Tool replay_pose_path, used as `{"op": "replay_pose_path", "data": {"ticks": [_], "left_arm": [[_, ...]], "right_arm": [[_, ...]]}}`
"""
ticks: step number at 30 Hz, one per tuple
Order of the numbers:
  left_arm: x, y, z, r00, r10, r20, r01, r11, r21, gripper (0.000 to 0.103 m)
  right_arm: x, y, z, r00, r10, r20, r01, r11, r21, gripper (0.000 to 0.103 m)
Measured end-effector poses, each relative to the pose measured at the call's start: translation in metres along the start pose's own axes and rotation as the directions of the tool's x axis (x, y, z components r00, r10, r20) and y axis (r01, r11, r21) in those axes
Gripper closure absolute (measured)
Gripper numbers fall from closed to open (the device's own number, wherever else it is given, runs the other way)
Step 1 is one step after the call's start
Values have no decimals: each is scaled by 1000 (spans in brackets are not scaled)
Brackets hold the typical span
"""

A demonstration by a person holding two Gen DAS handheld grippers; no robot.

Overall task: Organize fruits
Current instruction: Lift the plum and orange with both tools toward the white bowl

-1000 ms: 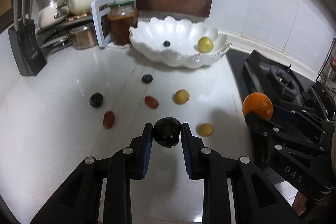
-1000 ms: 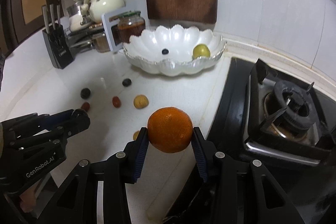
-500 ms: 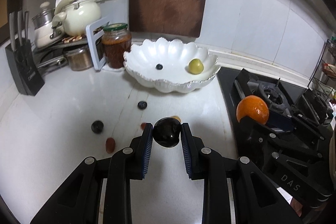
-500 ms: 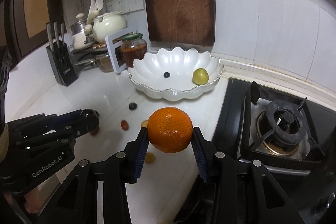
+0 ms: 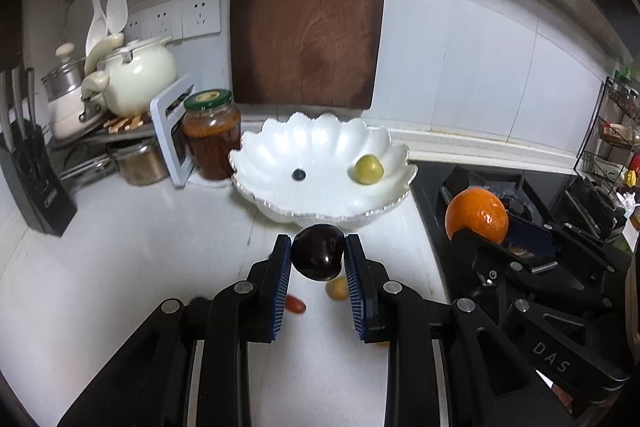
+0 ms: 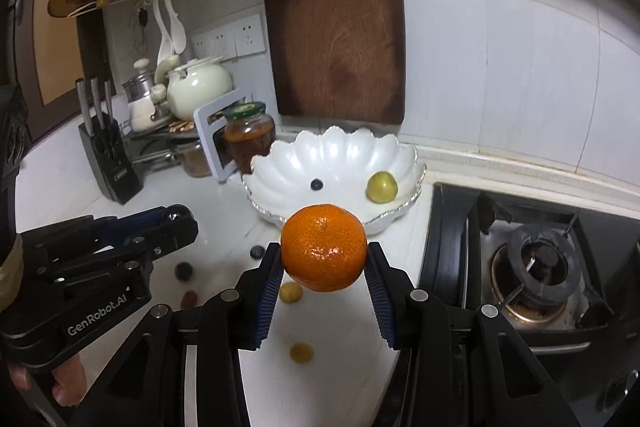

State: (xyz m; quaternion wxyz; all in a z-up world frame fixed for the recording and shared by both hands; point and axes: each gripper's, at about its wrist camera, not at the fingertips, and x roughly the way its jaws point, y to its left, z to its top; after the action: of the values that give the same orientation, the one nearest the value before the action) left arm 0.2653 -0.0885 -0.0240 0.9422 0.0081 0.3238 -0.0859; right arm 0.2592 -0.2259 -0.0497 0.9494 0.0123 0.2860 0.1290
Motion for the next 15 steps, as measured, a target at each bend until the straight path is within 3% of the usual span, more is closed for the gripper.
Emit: {"op": "replay_pose_path", "data": {"ticks": [15], "left_arm": [[25,16,43,999,-13,31,11,999,43,76]], "right_arm": [[24,2,34,999,-47,26,46,999,25,60]]}}
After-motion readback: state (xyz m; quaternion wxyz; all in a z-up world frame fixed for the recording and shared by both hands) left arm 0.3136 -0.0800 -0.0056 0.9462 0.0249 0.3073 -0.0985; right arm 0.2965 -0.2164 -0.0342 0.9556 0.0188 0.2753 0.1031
